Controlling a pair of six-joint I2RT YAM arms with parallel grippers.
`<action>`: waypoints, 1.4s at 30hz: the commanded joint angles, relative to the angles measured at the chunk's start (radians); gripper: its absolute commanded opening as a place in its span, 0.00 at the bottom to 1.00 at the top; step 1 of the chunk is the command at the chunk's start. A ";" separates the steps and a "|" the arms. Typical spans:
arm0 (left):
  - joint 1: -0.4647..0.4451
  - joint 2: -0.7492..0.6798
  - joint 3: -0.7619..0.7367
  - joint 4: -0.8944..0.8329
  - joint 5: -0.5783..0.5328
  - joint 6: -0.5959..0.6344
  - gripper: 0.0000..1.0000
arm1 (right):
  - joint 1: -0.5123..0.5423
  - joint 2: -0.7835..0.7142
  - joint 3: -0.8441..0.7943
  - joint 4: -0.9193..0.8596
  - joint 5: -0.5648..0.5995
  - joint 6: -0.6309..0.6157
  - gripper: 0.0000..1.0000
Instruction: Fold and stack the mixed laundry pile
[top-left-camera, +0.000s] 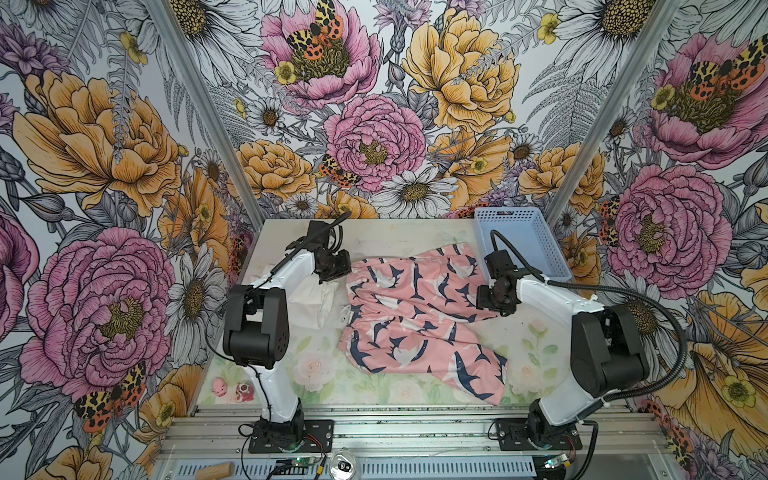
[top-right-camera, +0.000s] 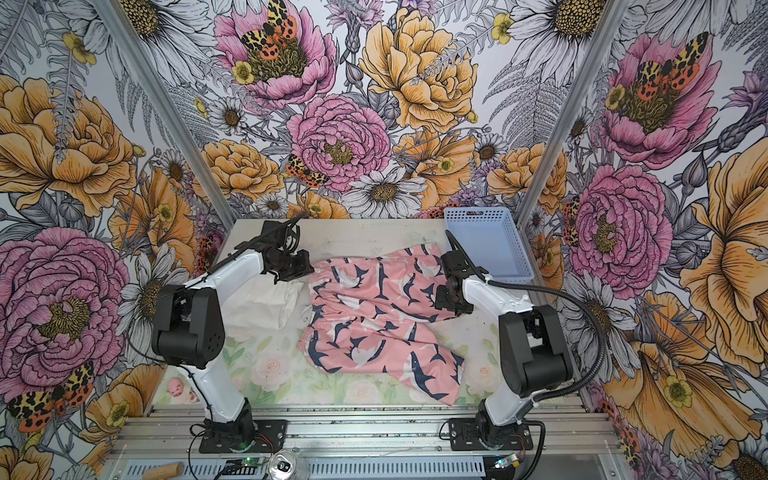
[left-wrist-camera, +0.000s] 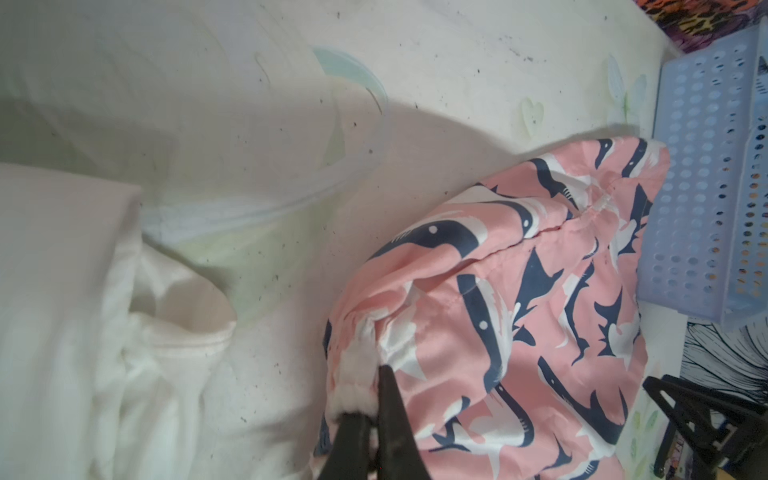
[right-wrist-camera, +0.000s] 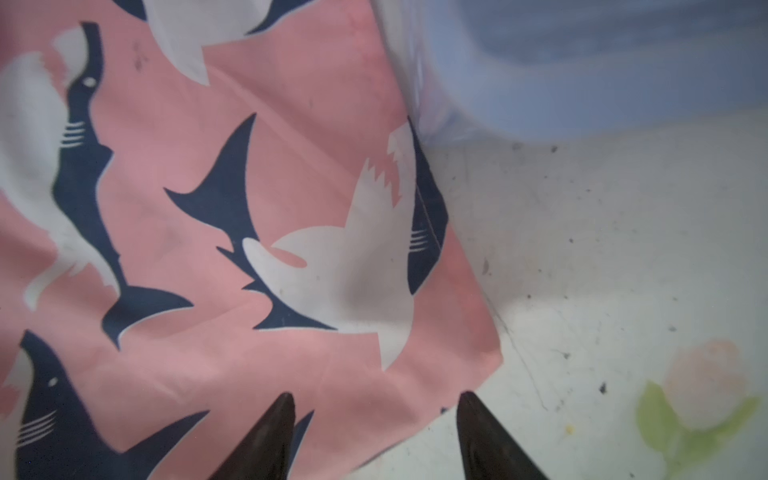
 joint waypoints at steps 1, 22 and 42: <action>0.030 0.086 0.048 -0.001 0.043 -0.025 0.00 | -0.001 0.046 0.061 0.080 0.008 -0.027 0.63; 0.087 -0.021 0.014 -0.058 -0.207 0.006 0.57 | 0.017 -0.102 -0.001 -0.039 -0.010 0.010 0.64; -0.116 -0.554 -0.626 -0.072 -0.212 -0.176 0.66 | 0.247 -0.801 -0.525 -0.239 -0.230 0.466 0.62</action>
